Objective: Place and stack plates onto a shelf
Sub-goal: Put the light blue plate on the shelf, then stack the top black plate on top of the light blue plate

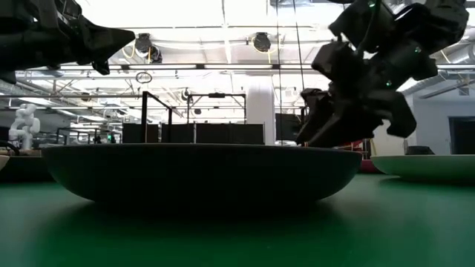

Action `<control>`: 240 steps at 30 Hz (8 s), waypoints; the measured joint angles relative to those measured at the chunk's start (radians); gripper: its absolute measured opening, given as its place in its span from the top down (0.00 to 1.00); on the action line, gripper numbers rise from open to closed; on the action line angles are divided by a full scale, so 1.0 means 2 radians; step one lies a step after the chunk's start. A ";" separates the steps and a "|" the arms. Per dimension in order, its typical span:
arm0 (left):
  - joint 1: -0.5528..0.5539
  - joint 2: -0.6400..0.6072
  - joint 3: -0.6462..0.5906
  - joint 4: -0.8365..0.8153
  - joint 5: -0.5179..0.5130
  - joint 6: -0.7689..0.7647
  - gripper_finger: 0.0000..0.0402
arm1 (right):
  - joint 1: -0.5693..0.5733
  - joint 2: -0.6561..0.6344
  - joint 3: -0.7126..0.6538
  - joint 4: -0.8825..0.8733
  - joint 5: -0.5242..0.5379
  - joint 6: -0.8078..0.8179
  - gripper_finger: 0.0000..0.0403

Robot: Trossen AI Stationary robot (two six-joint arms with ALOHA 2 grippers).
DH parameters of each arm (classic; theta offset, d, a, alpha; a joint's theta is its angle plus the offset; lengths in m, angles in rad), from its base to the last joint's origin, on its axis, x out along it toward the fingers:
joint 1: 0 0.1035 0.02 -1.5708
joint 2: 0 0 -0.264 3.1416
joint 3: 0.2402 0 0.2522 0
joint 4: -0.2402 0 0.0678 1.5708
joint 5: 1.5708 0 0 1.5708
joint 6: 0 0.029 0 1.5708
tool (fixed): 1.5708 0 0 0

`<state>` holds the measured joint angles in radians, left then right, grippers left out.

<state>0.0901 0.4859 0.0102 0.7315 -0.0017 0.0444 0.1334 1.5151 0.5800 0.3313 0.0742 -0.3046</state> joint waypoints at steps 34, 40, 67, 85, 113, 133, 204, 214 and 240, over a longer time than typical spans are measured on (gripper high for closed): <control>0.000 0.000 0.000 -0.002 0.000 0.000 0.99 | 0.001 0.035 0.026 0.039 0.031 -0.083 0.99; 0.000 0.000 0.000 -0.001 0.000 0.000 0.99 | -0.020 -0.060 0.026 0.066 0.032 -0.118 0.99; 0.000 0.000 0.000 -0.002 0.000 0.000 0.99 | -0.234 0.032 0.126 -0.049 -0.012 -0.112 0.98; 0.000 0.000 0.000 -0.002 0.000 0.000 0.99 | -0.237 0.073 0.125 -0.040 0.029 -0.102 0.85; 0.000 0.000 0.000 -0.002 0.000 0.000 0.99 | -0.162 -0.309 0.060 -0.130 0.024 0.083 0.74; 0.000 0.000 0.000 -0.002 0.000 0.000 0.99 | -0.083 -0.403 -0.010 -0.190 0.079 0.171 0.75; 0.003 0.020 0.186 -0.381 -0.055 -0.024 0.99 | -0.066 -0.401 -0.010 -0.123 0.080 0.081 0.75; 0.003 0.084 0.229 -0.493 -0.087 -0.084 0.99 | -0.066 -0.401 -0.010 -0.128 0.080 0.079 0.75; 0.079 0.255 0.229 -0.660 -0.187 -0.223 0.88 | -0.066 -0.401 -0.010 -0.130 0.080 0.081 0.75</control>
<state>0.2473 0.9956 0.4675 -0.5879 -0.3752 -0.4008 0.0017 0.7128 0.5598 0.0705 0.2352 -0.1436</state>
